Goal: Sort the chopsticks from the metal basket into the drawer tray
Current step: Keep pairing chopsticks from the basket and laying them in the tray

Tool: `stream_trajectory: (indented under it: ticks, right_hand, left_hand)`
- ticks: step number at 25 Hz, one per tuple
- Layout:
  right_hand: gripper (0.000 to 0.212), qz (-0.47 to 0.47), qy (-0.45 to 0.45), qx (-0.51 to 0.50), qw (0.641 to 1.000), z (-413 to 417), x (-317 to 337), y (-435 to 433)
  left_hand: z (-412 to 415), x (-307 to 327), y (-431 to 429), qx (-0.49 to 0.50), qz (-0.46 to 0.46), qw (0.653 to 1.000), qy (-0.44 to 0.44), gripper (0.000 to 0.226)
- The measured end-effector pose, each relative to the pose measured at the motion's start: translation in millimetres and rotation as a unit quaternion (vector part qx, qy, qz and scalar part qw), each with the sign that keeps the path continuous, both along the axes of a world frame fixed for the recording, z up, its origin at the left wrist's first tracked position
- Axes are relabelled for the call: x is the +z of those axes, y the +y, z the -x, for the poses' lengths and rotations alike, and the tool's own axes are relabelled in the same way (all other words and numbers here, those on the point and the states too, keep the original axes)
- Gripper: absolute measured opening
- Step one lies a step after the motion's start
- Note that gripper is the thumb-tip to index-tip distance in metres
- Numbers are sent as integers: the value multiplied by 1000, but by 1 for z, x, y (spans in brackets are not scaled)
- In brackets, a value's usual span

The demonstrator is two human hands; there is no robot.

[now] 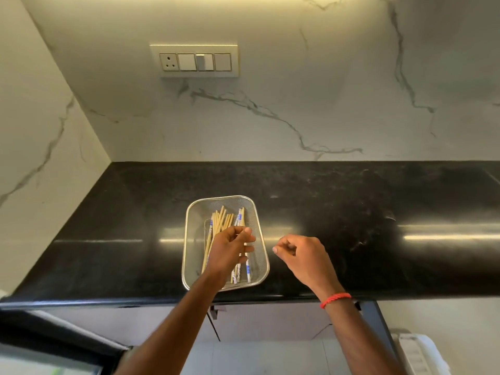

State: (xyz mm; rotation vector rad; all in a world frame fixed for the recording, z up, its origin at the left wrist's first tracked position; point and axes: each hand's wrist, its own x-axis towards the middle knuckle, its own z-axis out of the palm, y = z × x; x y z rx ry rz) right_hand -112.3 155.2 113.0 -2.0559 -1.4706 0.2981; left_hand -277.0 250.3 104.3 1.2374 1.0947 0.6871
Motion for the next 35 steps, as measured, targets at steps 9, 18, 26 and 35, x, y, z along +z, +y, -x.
stream_trajectory:
  ticks: [9,18,26,35]
  right_hand:
    - [23,86,-20,3,996,72,-31,72]
    - [26,131,-53,-79,987,104,-52,89]
    - [14,2,518,-82,852,86,14,88]
    - [27,-99,632,-80,764,94,10,114]
  left_hand:
    - [60,-7,56,66,49,995,-55,36]
    - [86,-24,95,1,61,997,-50,35]
    - [71,-27,107,-211,-240,939,123,45]
    - [74,-13,111,-231,-269,933,57,19]
